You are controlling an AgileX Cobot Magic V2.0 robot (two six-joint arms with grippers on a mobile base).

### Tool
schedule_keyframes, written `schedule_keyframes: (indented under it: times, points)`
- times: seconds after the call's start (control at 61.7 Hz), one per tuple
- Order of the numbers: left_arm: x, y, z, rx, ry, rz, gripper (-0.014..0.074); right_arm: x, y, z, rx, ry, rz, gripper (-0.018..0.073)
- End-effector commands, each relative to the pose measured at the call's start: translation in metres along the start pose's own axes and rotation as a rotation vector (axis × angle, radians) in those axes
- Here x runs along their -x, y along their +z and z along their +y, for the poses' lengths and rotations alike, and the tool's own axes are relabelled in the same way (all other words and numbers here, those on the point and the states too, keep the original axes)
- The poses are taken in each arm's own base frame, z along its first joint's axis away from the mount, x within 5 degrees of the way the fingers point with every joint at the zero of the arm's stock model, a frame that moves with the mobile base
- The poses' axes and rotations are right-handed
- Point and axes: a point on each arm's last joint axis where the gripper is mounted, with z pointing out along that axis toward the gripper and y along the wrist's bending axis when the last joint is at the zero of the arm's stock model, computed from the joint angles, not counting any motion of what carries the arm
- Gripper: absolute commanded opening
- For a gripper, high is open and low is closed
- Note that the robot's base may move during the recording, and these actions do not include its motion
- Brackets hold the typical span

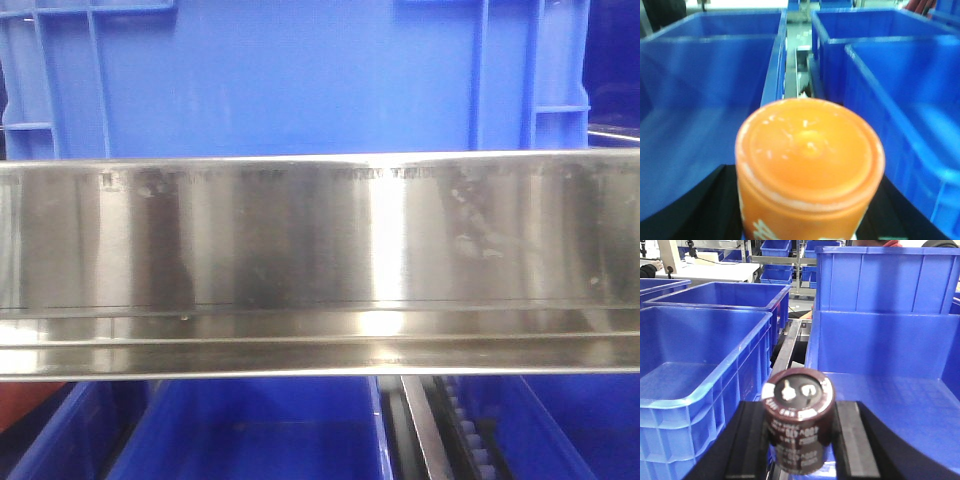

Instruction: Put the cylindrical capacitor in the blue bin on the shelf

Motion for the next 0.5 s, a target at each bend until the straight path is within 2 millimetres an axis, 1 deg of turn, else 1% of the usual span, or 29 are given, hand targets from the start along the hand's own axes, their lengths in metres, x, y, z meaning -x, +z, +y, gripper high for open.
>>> schedule_keyframes:
  times: [0.0,0.113,0.162,0.243,0.292,0.357,0.438,0.486]
  points:
    - [0.006,0.0,-0.003,-0.032,-0.02,-0.057,-0.0111,0.004,-0.001,0.0,-0.005,-0.01,-0.036,-0.0153]
    - [0.015,0.012,-0.011,-0.091,-0.006,-0.029,-0.0111,0.004,-0.001,0.0,-0.003,-0.008,-0.036,-0.0153]
    - [0.021,0.023,-0.017,-0.14,0.026,-0.009,-0.0111,0.004,-0.001,0.0,-0.003,-0.008,-0.036,-0.0153]
    - [0.035,0.037,-0.028,-0.225,0.02,0.009,-0.0111,0.004,-0.001,0.0,-0.003,-0.008,-0.036,-0.0153]
    - [0.045,0.046,-0.036,-0.28,0.011,0.013,-0.0111,0.004,-0.001,0.0,-0.003,-0.008,-0.036,-0.0153]
    - [0.056,0.063,-0.049,-0.349,0.031,0.04,-0.0111,0.005,-0.001,0.0,-0.003,-0.008,-0.047,-0.0153]
    - [0.07,0.078,-0.066,-0.417,0.07,0.058,-0.0111,0.005,-0.001,0.0,0.002,-0.003,-0.05,-0.0153]
    - [0.075,0.094,-0.08,-0.456,0.091,0.084,-0.0111,0.005,-0.001,0.001,0.007,0.003,-0.051,-0.0153]
